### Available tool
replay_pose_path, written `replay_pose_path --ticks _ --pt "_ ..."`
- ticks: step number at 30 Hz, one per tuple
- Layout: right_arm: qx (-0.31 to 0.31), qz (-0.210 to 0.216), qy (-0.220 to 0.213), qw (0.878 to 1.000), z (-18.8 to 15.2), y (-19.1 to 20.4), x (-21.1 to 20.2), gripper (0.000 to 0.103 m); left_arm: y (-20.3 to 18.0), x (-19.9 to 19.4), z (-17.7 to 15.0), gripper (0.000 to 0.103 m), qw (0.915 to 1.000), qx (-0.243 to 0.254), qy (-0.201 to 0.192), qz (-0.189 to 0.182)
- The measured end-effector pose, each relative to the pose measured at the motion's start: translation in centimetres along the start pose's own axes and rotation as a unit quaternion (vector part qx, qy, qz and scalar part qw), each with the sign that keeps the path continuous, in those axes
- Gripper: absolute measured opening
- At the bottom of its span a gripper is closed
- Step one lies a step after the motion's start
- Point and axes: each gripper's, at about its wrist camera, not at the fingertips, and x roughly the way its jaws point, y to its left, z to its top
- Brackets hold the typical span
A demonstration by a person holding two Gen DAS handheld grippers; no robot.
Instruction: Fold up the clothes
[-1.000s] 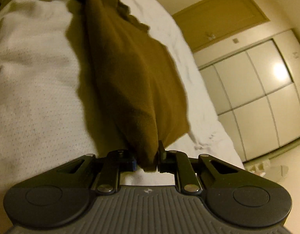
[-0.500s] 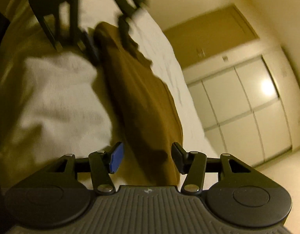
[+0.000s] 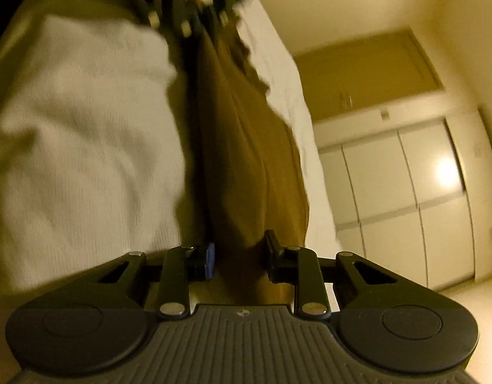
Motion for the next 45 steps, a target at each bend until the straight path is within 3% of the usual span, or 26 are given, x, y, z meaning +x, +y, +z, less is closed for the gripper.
replay_pose_path --ticks 7,14,15,17,18,21,24,25,26,29,32,33,34,36,38,42,45 --pt "0.053 0.024 0.022 0.998 -0.4 -1.7 1.6 0.02 0.3 -1.9 -1.6 0.012 0.9997 0.009 0.016 0.014" --pt "0.05 0.016 0.026 0.998 0.0 -0.9 1.2 0.021 -0.2 -3.3 -3.5 0.015 0.9941 0.079 0.059 0.046" --pt "0.047 0.012 0.027 0.998 0.2 -0.9 1.4 0.021 -0.4 -3.6 -3.4 0.016 0.9929 0.092 0.057 0.05" --pt "0.042 0.005 0.029 0.999 0.7 -0.9 1.7 0.024 -0.9 -3.9 -3.1 0.031 0.99 0.124 0.043 0.052" --pt "0.039 0.002 0.03 0.999 0.9 -0.9 1.9 0.026 -1.2 -3.9 -2.9 0.034 0.9879 0.142 0.032 0.052" --pt "0.032 -0.003 0.028 0.999 1.6 -1.0 2.2 0.027 -1.3 -2.4 -2.2 0.034 0.9852 0.163 0.025 0.049" --pt "0.021 -0.003 0.028 0.999 2.1 -1.0 2.9 0.027 -0.3 -0.8 -2.0 0.034 0.9883 0.143 0.031 0.043" --pt "0.022 -0.001 0.028 0.999 2.0 -1.0 3.1 0.026 0.2 -0.5 -2.1 0.031 0.99 0.129 0.038 0.041" --pt "0.031 0.004 0.029 0.999 1.6 -1.3 3.2 0.024 0.7 -0.2 -2.4 0.018 0.9916 0.113 0.047 0.041" --pt "0.049 0.011 0.039 0.998 0.3 -2.0 3.6 0.02 2.0 0.0 -4.0 0.005 0.9925 0.079 0.078 0.051" --pt "0.037 0.006 0.043 0.998 0.0 -1.8 3.4 0.02 2.3 -0.8 -4.9 0.006 0.9936 0.062 0.08 0.05" --pt "0.036 0.005 0.041 0.998 0.1 -1.7 3.2 0.024 2.3 -1.0 -4.8 0.008 0.9934 0.065 0.079 0.052" --pt "0.037 0.004 0.039 0.999 0.3 -1.7 3.0 0.037 2.3 -1.3 -4.6 0.01 0.9932 0.068 0.078 0.053" --pt "0.038 0.001 0.035 0.999 0.7 -1.6 2.4 0.046 2.1 -2.1 -4.3 0.018 0.9925 0.078 0.075 0.057" --pt "0.04 -0.001 0.031 0.999 1.0 -1.4 1.9 0.049 2.0 -3.1 -3.9 0.025 0.9928 0.083 0.065 0.056" --pt "0.043 -0.006 0.023 0.999 1.8 -1.2 0.9 0.059 0.6 -5.0 -2.1 0.025 0.9933 0.099 0.035 0.048" --pt "0.008 -0.01 0.022 1.0 2.7 -0.2 2.3 0.061 -0.6 -4.4 -0.9 0.025 0.9922 0.115 0.025 0.041"
